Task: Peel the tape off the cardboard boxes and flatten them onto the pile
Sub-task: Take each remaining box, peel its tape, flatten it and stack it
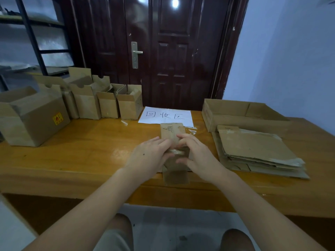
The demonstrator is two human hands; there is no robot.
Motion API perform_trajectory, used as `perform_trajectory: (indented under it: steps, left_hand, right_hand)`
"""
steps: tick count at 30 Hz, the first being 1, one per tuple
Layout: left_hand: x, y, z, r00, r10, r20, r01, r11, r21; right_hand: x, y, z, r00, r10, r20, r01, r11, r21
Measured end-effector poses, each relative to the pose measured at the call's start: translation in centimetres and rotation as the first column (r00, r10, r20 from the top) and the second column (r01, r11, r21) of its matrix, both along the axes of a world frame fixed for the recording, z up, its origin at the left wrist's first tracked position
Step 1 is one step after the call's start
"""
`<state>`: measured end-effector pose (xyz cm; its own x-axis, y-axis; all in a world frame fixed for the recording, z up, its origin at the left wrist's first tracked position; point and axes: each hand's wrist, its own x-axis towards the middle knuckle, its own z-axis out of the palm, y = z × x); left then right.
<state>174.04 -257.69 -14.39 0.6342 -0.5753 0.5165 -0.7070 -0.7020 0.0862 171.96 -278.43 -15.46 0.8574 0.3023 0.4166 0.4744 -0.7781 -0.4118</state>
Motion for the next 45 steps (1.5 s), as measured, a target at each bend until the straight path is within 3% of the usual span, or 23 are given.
perform_trajectory:
  steps: [7,14,19,23,35,39,45]
  left_hand:
    - [0.0,-0.4,-0.8,0.993,0.036,0.114,-0.047,0.994,0.097]
    - [0.5,-0.7,-2.1,0.995,0.039,0.095,-0.057,0.979,0.196]
    - [0.5,-0.9,-2.0,0.989,0.018,0.148,-0.041,0.988,0.151]
    - [0.7,-0.9,-2.3,0.985,0.016,0.171,-0.036,0.993,0.113]
    - [1.9,-0.9,-3.0,0.987,-0.006,0.163,-0.017,0.990,0.137]
    - [2.1,-0.6,-3.3,0.993,-0.025,0.118,0.010,0.991,0.130]
    - [2.4,-0.2,-3.1,0.999,-0.032,-0.039,0.035,0.994,0.101]
  right_hand:
    - [-0.5,-0.1,-0.1,0.997,0.002,0.076,0.009,0.991,-0.137]
    - [0.2,-0.5,-0.1,1.000,0.014,-0.016,-0.017,0.978,-0.209]
    - [0.2,-0.6,-0.4,0.999,0.014,0.034,-0.005,0.967,-0.253]
    - [0.2,-0.3,-0.7,0.994,-0.006,0.107,0.025,0.985,-0.170]
    - [0.7,-0.6,-0.8,0.997,0.014,0.072,0.002,0.974,-0.227]
    - [1.0,-0.6,-1.4,0.994,0.014,0.110,0.023,0.944,-0.329]
    - [0.8,-0.1,-1.2,0.988,0.036,0.149,0.001,0.971,-0.241]
